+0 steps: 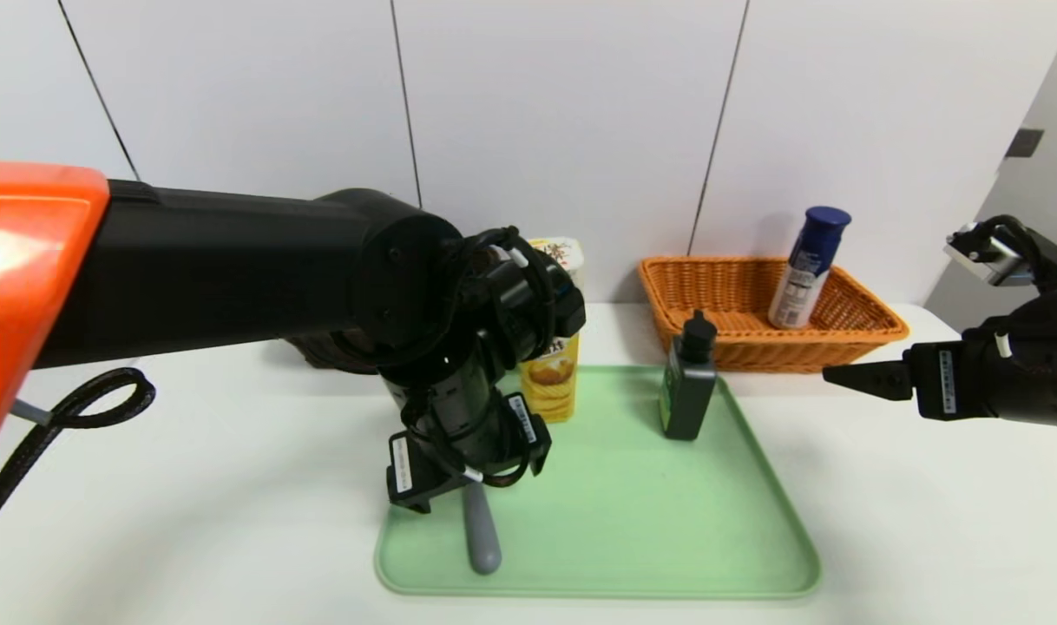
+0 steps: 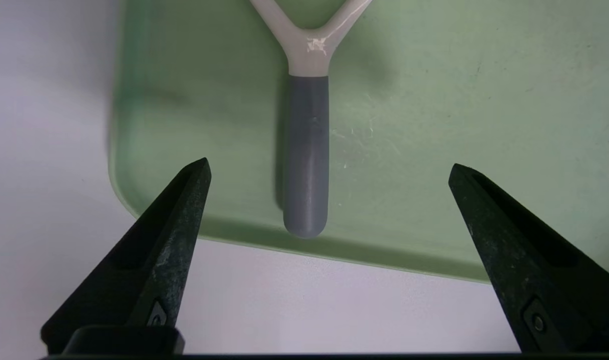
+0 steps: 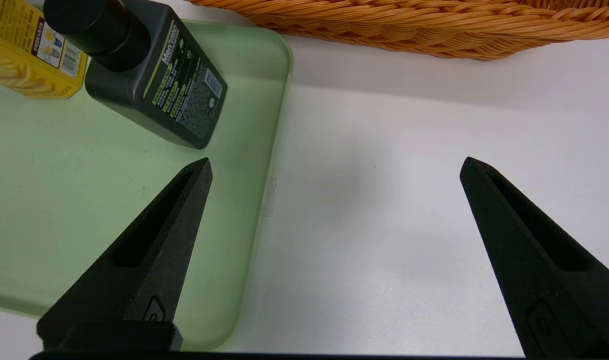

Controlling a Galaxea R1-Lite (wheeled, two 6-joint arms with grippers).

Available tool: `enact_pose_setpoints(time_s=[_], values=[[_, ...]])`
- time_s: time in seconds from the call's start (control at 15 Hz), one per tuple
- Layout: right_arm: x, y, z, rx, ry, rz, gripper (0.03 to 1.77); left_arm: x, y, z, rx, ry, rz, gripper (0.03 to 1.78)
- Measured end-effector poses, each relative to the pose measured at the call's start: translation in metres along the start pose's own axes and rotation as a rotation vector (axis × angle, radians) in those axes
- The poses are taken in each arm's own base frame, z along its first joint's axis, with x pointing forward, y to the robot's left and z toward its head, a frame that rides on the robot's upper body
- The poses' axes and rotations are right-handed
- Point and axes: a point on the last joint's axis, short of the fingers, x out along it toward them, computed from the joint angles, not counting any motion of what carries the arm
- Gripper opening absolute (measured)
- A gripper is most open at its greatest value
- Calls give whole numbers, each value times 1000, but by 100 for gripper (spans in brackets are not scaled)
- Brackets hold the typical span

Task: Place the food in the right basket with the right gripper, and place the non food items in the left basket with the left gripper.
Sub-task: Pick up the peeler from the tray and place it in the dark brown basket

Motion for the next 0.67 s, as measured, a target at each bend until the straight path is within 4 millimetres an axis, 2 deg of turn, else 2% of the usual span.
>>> enact_pose_setpoints(time_s=[0.67], values=[[0, -4, 1, 11, -4, -4, 171, 32, -2, -2, 17, 58, 73, 169]])
